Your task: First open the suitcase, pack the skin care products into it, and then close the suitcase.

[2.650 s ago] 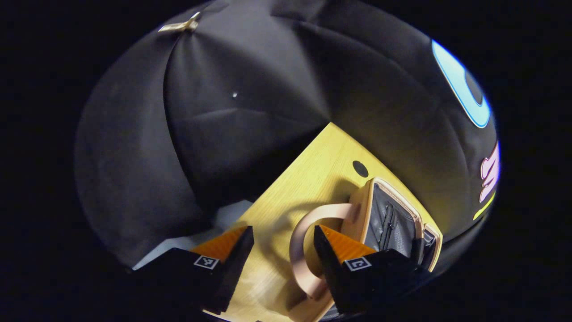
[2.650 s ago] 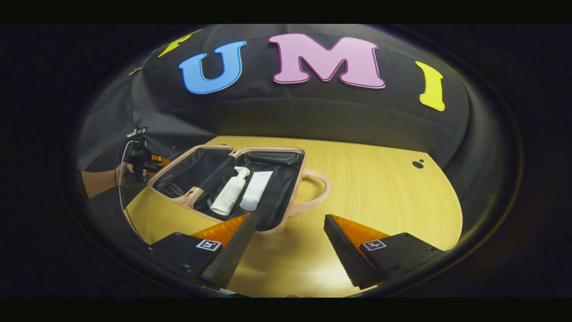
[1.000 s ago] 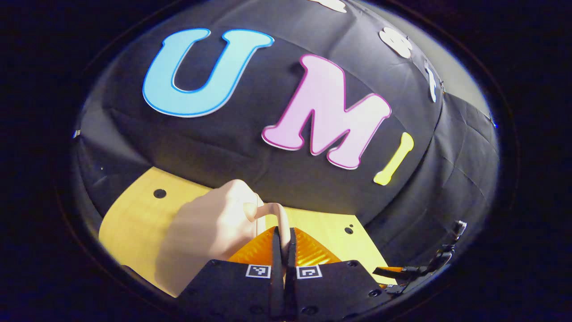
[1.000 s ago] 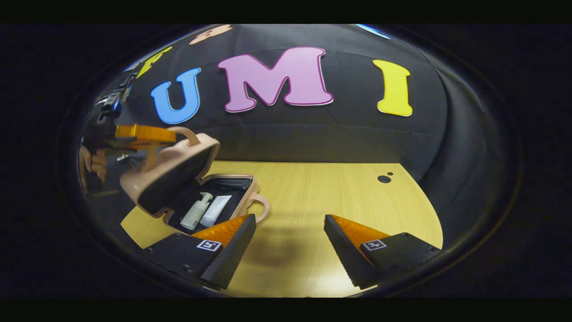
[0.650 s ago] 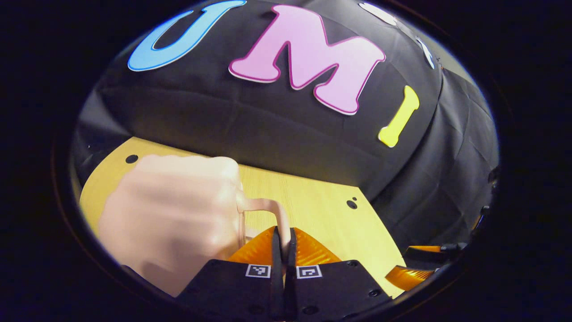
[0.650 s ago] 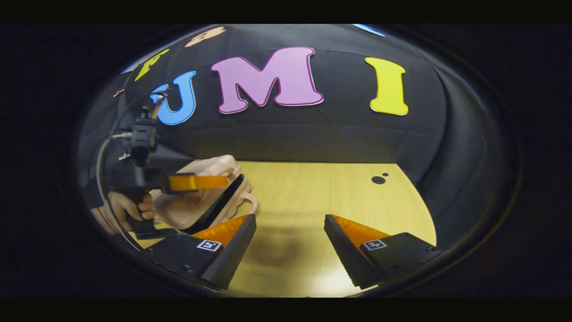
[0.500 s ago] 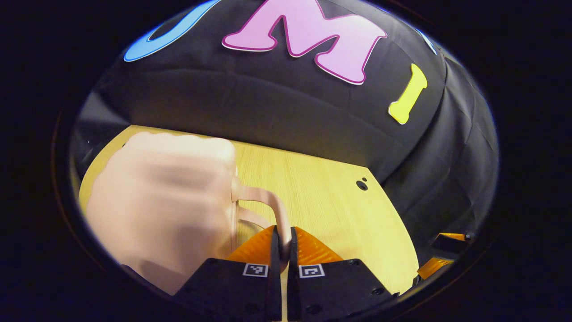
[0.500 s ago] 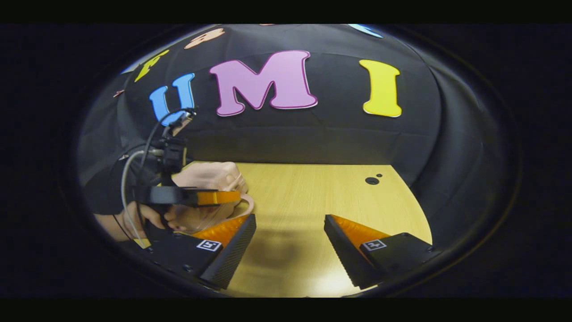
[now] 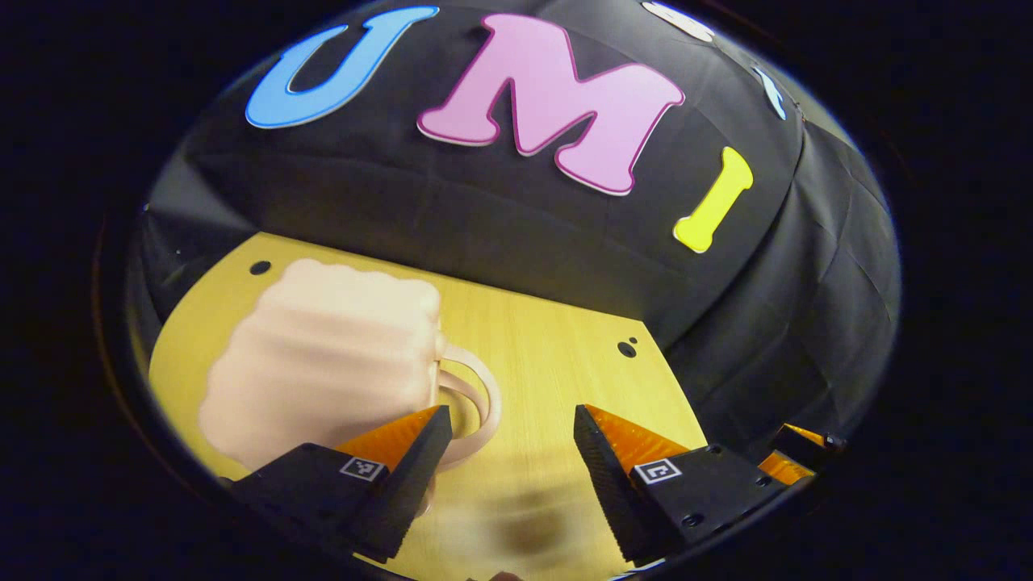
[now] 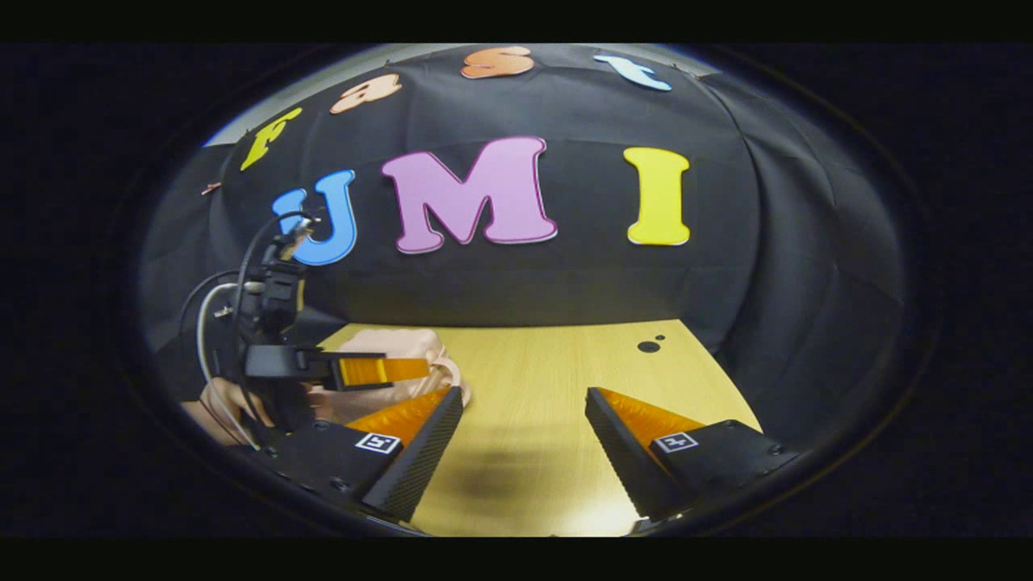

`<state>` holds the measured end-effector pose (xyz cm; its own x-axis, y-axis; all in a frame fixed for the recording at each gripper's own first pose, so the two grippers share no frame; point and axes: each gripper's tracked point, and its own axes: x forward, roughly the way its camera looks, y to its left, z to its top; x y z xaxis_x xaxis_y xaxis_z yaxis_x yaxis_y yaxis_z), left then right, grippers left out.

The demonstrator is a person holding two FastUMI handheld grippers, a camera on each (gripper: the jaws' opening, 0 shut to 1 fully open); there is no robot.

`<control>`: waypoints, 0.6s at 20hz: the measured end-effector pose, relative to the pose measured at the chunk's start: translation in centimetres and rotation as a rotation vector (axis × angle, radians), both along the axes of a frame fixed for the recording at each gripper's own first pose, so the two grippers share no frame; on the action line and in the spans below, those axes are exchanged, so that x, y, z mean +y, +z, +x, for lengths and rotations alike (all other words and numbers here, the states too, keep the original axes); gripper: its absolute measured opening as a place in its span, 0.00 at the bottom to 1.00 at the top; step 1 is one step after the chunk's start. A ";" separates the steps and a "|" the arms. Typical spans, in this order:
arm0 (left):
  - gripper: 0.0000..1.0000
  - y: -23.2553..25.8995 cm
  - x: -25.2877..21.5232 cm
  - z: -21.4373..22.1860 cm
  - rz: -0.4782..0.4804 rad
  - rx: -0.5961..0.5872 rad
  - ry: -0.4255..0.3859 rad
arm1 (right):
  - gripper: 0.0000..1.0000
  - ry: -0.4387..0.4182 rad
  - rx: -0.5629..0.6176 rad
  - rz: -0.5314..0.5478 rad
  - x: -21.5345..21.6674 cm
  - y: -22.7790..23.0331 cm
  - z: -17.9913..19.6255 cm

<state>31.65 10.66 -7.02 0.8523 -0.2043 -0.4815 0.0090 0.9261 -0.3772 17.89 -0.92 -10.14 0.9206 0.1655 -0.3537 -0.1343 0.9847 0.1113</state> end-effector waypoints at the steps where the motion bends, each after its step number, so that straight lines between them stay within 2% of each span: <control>1: 0.96 2.8 1.3 -1.4 0.050 -0.060 0.015 | 0.97 -0.003 -0.028 -0.010 0.2 1.4 -0.7; 4: 0.96 9.1 4.8 -5.9 0.226 -0.190 0.058 | 0.97 -0.004 -0.120 -0.024 1.7 6.2 -2.7; 5: 0.96 11.2 5.7 -7.4 0.252 -0.230 0.071 | 0.97 -0.002 -0.147 -0.019 2.3 7.8 -3.4; 9: 0.96 17.2 8.2 -12.9 0.258 -0.352 0.156 | 0.97 0.002 -0.295 -0.005 4.5 14.4 -7.1; 11: 0.96 18.5 9.4 -15.8 0.240 -0.412 0.194 | 1.00 -0.015 -0.381 -0.028 4.6 16.5 -8.6; 12: 0.96 18.2 9.6 -17.0 0.229 -0.432 0.213 | 0.97 -0.022 -0.406 -0.030 4.8 16.9 -9.8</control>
